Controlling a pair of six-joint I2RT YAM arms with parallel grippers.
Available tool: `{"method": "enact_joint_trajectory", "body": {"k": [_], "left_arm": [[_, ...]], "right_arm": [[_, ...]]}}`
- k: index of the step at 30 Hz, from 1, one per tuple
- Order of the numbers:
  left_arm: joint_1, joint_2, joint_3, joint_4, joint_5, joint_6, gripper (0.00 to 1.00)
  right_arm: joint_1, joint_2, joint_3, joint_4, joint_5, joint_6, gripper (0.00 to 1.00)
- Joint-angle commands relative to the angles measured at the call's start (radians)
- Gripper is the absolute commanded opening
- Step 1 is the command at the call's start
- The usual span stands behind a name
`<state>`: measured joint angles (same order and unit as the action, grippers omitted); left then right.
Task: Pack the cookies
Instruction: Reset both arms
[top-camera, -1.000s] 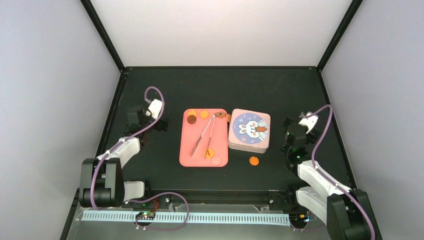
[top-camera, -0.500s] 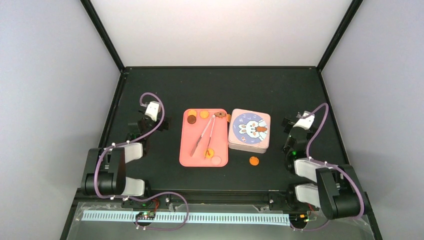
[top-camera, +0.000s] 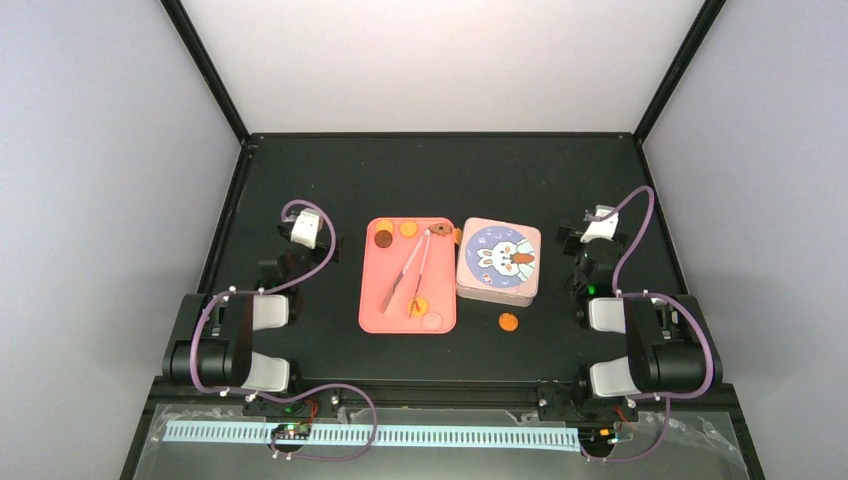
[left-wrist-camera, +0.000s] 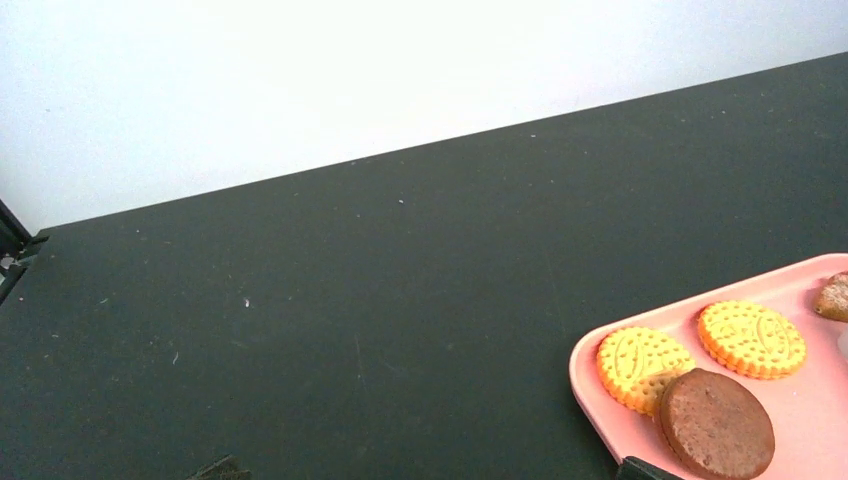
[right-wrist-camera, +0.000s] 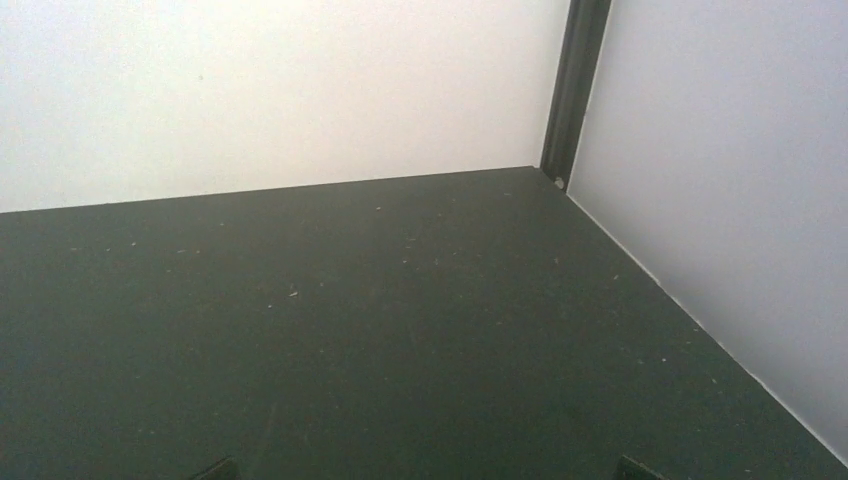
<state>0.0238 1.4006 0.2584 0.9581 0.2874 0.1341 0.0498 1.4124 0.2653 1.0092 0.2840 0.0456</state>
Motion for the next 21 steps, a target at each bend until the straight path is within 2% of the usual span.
{"method": "enact_joint_trajectory", "body": {"k": [1, 5, 14, 18, 21], "left_arm": [[-0.002, -0.012, 0.031, 0.016, -0.007, -0.001, 0.99], [-0.001, -0.015, 0.029, 0.014, -0.008, -0.001, 0.99], [-0.002, -0.026, 0.024, 0.016, -0.003, 0.000, 0.99], [-0.002, -0.025, 0.024, 0.016, -0.004, -0.001, 0.99], [-0.002, -0.025, 0.024, 0.016, -0.004, -0.001, 0.99]], "right_arm": [[-0.004, -0.007, 0.006, 0.037, -0.040, 0.004, 1.00], [0.012, -0.012, -0.016, 0.077, -0.070, -0.037, 1.00], [0.011, -0.009, 0.000, 0.048, -0.089, -0.037, 1.00], [-0.027, -0.007, 0.024, 0.002, -0.176, -0.023, 1.00], [-0.029, -0.009, 0.022, 0.004, -0.178, -0.024, 1.00]]}}
